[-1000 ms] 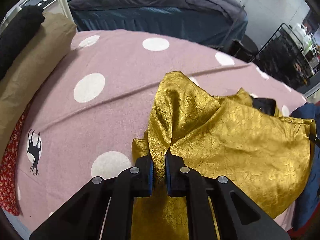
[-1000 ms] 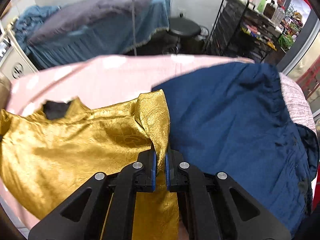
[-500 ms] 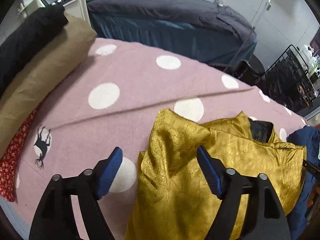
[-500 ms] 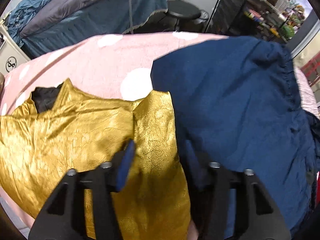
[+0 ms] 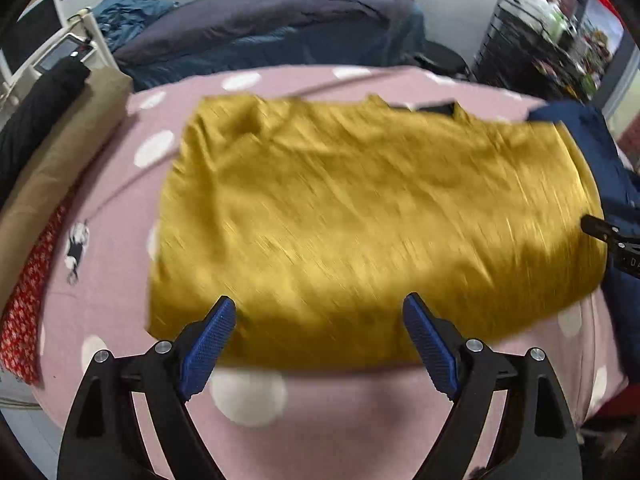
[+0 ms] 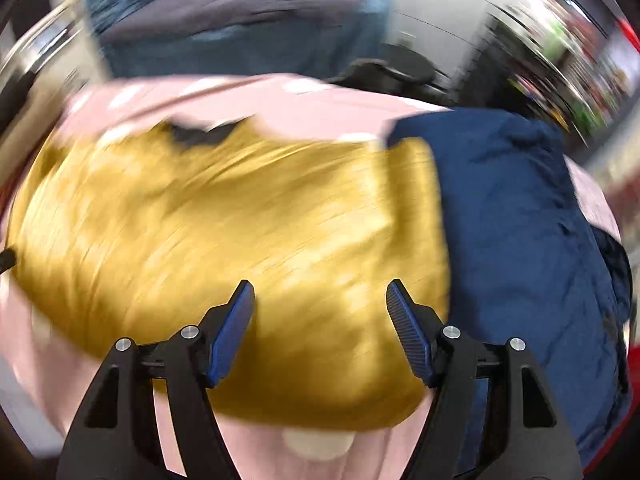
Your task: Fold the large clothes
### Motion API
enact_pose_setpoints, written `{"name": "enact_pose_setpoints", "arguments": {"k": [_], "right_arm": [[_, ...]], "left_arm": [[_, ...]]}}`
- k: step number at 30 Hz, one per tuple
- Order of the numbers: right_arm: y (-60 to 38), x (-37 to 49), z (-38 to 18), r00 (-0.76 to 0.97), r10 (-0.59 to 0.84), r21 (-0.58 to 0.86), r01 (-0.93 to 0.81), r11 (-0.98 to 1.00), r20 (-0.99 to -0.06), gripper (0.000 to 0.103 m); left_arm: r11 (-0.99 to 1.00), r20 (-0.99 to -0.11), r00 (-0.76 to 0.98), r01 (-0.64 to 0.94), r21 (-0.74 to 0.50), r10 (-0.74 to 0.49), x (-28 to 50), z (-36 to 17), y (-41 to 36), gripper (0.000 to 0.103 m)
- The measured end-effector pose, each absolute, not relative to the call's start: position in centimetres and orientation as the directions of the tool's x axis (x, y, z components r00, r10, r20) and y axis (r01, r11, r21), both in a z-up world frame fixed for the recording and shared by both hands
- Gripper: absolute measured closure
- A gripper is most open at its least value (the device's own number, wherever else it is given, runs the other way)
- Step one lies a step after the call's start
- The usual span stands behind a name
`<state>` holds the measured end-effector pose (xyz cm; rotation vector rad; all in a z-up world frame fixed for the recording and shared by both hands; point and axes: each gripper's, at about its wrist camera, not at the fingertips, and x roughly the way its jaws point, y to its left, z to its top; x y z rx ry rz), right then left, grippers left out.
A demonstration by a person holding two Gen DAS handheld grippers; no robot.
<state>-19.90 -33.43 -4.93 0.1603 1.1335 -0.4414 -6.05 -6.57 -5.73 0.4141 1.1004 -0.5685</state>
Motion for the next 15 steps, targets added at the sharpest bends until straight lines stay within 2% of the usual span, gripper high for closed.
{"name": "enact_pose_setpoints", "arguments": {"k": [3,7,15], "right_arm": [[-29.3,-20.1,-5.4,0.374,-0.203,-0.090,0.297,0.951,-0.905,0.035],[-26.5,-19.2,-7.0,0.337,-0.125,-0.058,0.200,0.978,-0.933,0.035],[-27.8,-16.6,-9.2,0.279,-0.096,-0.024,0.250,0.968,-0.956,0.035]], "left_arm": [[0.758,-0.921,0.335,0.648,0.073,-0.197,-7.8,-7.2,-7.6,0.020],[0.766,-0.925,0.323,0.640,0.057,-0.201,-6.8,-8.0,-8.7,0.020],[0.720,-0.924,0.327,0.689,0.089,-0.198,-3.0,-9.1,-12.4,0.017]]}}
